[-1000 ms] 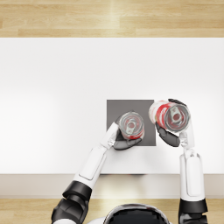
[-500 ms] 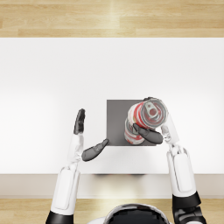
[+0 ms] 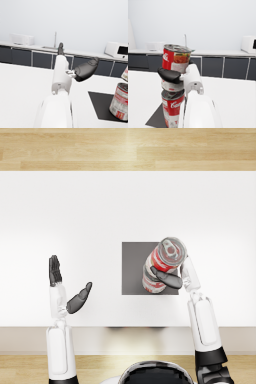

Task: Pick up the red can on the left and place it in the middle, then pick up the red can on the right and place it on top of the can in the middle

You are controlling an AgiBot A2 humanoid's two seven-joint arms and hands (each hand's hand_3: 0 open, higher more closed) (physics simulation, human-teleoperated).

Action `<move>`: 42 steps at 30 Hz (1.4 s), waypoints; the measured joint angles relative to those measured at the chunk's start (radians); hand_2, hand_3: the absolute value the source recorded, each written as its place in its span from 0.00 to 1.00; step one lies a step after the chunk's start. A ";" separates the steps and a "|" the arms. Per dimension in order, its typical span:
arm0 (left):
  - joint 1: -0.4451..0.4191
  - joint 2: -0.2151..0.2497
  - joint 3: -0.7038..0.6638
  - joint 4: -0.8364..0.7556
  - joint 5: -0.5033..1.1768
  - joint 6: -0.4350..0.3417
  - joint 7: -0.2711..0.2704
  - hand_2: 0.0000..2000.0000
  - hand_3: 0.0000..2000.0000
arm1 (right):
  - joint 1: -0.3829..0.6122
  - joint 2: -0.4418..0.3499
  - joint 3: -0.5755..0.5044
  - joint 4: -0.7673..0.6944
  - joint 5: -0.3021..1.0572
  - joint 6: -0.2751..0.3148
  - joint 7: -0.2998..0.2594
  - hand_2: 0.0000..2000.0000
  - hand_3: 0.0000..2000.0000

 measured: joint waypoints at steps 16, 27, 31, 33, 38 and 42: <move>-0.009 0.015 0.007 -0.001 0.000 0.000 0.000 0.00 0.00 | -0.026 -0.013 0.011 -0.082 -0.001 -0.052 -0.003 0.00 0.00; 0.048 0.020 0.061 -0.039 0.000 0.000 0.000 0.00 0.00 | -0.042 -0.023 -0.015 0.152 -0.001 -0.057 -0.009 0.00 0.00; 0.110 0.018 0.072 -0.048 0.000 0.000 0.000 0.00 0.00 | -0.040 -0.029 -0.061 0.245 0.000 -0.063 -0.008 0.00 0.00; 0.145 0.015 0.070 -0.049 0.000 0.000 0.000 0.00 0.00 | -0.030 -0.033 -0.105 0.284 -0.001 -0.064 -0.008 0.00 0.00; 0.219 0.007 0.036 -0.015 0.000 0.000 0.000 0.00 0.00 | -0.003 -0.032 -0.225 0.323 -0.001 -0.065 0.181 0.00 0.00; 0.243 0.005 0.001 0.029 0.000 0.000 0.000 0.00 0.00 | 0.000 -0.030 -0.318 0.303 -0.001 -0.065 0.299 0.00 0.00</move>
